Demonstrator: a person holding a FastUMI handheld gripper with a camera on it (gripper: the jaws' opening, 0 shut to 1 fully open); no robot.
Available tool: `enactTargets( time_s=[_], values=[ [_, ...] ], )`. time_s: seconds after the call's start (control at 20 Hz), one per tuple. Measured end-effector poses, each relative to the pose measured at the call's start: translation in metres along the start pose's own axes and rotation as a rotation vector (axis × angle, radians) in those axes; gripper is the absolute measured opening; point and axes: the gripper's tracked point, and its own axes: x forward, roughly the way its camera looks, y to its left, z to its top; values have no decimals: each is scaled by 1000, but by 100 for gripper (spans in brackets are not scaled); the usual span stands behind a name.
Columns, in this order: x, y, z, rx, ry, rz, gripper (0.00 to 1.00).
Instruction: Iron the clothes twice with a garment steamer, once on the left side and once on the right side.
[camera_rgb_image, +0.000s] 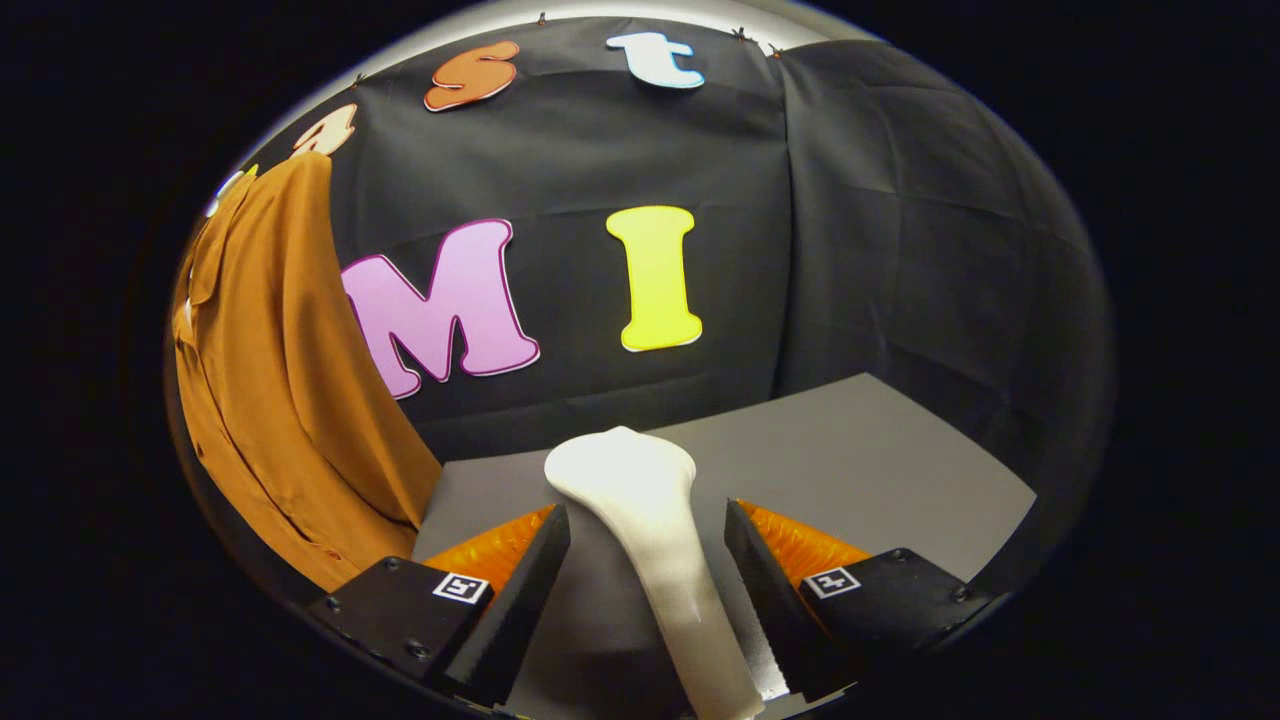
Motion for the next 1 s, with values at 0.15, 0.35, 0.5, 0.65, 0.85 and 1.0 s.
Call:
enactTargets(
  time_s=[0.15,0.35,0.5,0.65,0.85,1.0],
  values=[
    [13,-5,-20,-22,85,-15,98],
    [29,-14,-34,-19,163,-42,98],
    [30,-16,-39,-20,187,-38,73],
    [26,-14,-37,-6,184,-16,56],
    [14,-12,-24,32,130,23,56],
    [-4,-12,-9,57,67,33,56]
  ],
)
